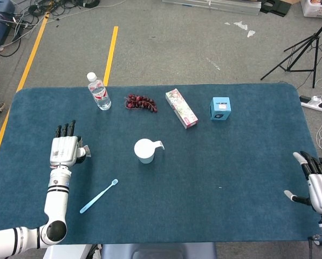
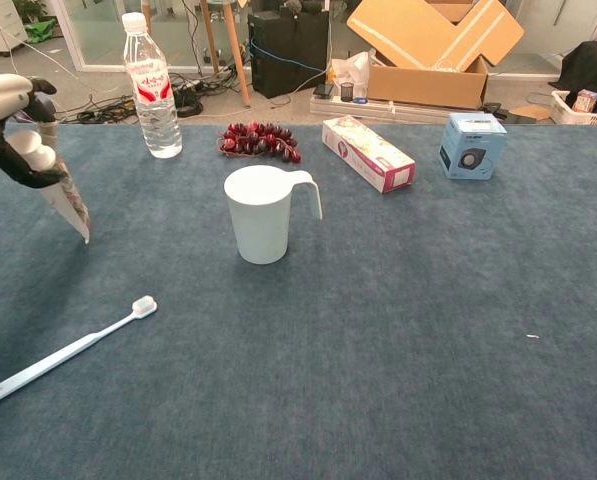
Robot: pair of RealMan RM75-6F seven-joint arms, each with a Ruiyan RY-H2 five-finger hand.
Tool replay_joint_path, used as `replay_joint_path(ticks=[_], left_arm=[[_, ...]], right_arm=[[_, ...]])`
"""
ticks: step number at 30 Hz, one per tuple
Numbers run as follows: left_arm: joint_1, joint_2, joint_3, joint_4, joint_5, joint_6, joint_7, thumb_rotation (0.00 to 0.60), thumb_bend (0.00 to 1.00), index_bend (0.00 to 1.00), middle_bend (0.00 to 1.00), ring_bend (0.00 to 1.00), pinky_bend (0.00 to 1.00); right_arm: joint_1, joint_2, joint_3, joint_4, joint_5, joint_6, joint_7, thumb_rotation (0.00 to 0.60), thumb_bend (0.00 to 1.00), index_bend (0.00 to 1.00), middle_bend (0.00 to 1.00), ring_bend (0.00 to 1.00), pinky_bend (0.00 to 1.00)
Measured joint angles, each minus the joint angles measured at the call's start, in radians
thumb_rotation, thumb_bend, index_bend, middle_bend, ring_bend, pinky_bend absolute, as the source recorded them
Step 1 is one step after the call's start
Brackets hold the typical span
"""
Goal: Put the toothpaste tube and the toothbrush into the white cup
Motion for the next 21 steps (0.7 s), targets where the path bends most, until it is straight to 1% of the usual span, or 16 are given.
replay_joint_path(ticks=[6,9,15,21], left_arm=[[-0.016,0.008,0.003,-0.019,0.000,0.006,0.017,0.600,0.65,0.67,0.00,0.00,0.01],[-0.024,0.014,-0.006,-0.032,-0.007,0.007,0.019,0.600,0.65,0.67,0.00,0.00,0.01],[-0.048,0.034,-0.037,-0.072,-0.028,0.012,0.026,0.600,0.65,0.67,0.00,0.00,0.01],[-0.079,0.063,-0.086,-0.120,-0.074,0.021,0.035,0.600,0.66,0.68,0.00,0.00,0.01]], right_arm=[[-0.002,0.003,0.001,0.001,-0.001,0.003,0.006,0.600,0.02,0.14,0.11,0.11,0.37],[-0.003,0.005,0.001,0.000,-0.002,0.006,0.010,0.600,0.02,0.14,0.11,0.11,0.37],[-0.005,0.007,0.001,-0.001,-0.007,0.010,0.013,0.600,0.02,0.15,0.11,0.11,0.37],[-0.008,0.009,0.000,-0.004,-0.013,0.016,0.015,0.600,0.02,0.15,0.11,0.11,0.37]])
